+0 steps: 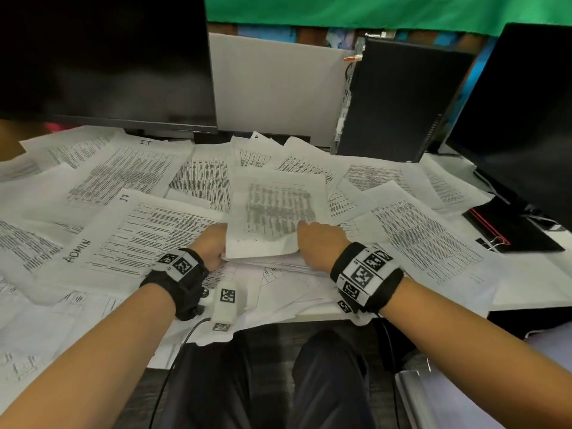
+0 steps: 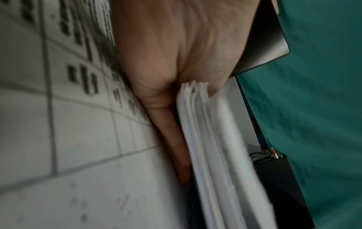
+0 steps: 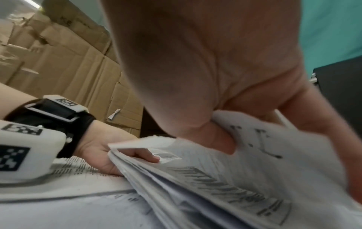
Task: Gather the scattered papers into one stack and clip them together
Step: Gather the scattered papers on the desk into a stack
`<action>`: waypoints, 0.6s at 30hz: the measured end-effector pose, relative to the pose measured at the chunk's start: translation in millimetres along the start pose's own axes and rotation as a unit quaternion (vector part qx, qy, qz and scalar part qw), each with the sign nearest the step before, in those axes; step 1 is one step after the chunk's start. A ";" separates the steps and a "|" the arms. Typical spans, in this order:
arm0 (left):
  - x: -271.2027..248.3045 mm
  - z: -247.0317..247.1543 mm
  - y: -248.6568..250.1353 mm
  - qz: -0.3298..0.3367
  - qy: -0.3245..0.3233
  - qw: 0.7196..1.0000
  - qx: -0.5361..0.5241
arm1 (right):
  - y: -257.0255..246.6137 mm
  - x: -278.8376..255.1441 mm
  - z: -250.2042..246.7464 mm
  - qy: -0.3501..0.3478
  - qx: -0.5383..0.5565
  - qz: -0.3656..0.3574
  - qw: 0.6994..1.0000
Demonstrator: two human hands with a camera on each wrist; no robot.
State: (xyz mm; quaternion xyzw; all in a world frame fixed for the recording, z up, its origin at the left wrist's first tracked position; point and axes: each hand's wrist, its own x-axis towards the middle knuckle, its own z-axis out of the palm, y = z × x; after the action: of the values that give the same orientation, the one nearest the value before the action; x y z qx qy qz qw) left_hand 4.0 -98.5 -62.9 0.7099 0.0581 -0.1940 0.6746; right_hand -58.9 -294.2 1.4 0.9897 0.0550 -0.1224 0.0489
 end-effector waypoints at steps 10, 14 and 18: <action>3.4 7.9 4.7 -0.037 0.034 0.999 0.001 | -7.0 4.3 1.9 -0.176 0.060 -0.014 0.982; 8.0 8.1 3.5 -0.042 0.028 0.999 -0.009 | 7.8 -1.6 0.1 -0.176 0.076 -0.061 0.980; 6.0 6.9 3.9 -0.029 0.032 0.999 -0.008 | 20.3 -4.1 2.8 -0.165 0.111 -0.082 0.977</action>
State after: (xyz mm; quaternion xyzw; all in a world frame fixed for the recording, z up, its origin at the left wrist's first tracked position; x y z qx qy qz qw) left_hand 9.5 -106.7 -61.4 0.7079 0.1019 -0.1903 0.6725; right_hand -61.2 -314.9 1.3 0.9473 0.1129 -0.2931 -0.0633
